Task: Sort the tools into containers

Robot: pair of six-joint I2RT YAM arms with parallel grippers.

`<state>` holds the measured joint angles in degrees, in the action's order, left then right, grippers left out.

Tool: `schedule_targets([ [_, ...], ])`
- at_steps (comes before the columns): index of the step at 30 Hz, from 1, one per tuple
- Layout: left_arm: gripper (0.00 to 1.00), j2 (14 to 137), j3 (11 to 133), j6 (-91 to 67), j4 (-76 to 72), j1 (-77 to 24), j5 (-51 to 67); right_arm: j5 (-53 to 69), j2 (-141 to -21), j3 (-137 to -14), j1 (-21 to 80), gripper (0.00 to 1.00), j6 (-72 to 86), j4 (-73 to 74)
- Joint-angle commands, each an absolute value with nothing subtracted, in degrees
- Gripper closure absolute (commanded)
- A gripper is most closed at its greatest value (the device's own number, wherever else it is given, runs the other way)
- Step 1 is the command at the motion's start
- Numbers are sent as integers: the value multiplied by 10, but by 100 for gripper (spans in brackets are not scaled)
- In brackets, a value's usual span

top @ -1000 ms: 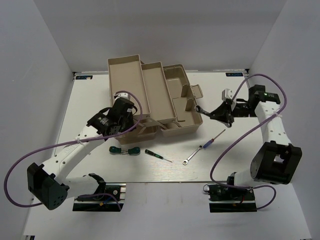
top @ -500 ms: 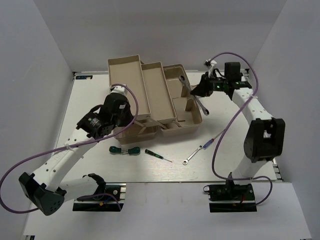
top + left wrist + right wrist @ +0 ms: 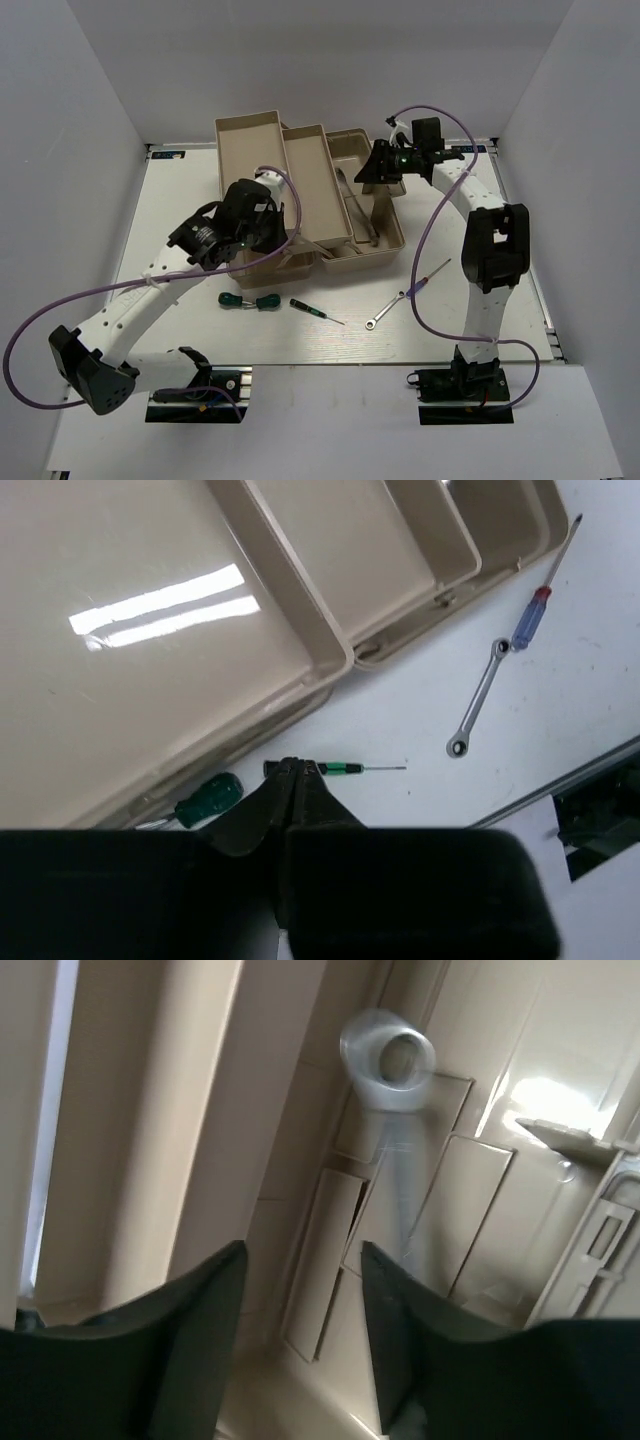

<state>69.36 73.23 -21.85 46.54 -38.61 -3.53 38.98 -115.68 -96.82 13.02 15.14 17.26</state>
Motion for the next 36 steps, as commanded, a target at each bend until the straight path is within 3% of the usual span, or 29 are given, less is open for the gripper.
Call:
schedule_targets([
  [1,90,667,713,-200,482,-402,-14,403,-1132,-1001,126,43,150,178],
  [6,99,636,693,-207,504,-415,9,440,-1094,-984,114,40,118,183],
  [9,100,629,652,-212,517,-422,36,446,-1055,-958,101,50,103,189],
  [12,100,624,617,-224,522,-436,37,434,-1021,-922,84,94,74,189],
  [14,100,624,598,-235,516,-448,12,421,-995,-883,68,100,43,184],
  [22,100,659,573,-387,536,-461,-237,426,-944,-790,17,100,3,191],
  [29,100,694,578,-422,513,-451,-326,439,-913,-746,8,98,-87,222],
  [31,100,708,578,-422,500,-446,-337,447,-902,-735,6,75,-147,256],
  [32,100,714,586,-422,500,-446,-337,453,-895,-728,6,56,-190,267],
  [34,100,734,594,-422,495,-440,-342,469,-892,-722,-11,47,-264,322],
  [36,100,739,601,-422,495,-440,-347,481,-886,-716,-17,44,-359,362],
])
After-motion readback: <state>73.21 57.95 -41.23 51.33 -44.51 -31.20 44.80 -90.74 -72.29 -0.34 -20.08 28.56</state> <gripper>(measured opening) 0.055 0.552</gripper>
